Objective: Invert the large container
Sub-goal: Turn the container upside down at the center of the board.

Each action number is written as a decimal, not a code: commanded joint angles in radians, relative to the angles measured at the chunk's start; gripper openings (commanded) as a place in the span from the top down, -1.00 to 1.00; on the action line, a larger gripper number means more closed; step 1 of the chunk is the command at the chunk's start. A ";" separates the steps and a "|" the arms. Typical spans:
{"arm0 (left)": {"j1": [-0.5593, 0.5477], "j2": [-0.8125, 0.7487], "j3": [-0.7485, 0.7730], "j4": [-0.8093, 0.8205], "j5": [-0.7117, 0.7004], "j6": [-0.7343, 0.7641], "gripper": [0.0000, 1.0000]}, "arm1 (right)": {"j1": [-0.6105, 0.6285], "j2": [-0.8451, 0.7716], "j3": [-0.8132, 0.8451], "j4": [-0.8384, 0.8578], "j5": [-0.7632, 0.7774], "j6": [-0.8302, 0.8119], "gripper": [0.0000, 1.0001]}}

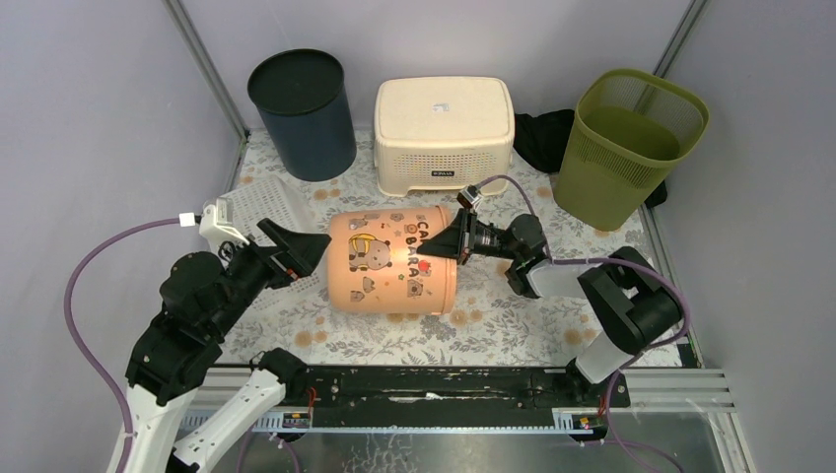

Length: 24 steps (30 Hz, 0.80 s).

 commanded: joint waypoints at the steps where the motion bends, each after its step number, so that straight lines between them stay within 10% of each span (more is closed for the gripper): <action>1: -0.005 0.017 0.037 -0.023 -0.028 0.035 -1.00 | 0.006 0.086 0.036 0.337 -0.001 0.178 1.00; 24: -0.004 0.046 0.117 -0.072 -0.086 0.080 -1.00 | 0.098 0.324 0.364 0.382 0.098 0.274 1.00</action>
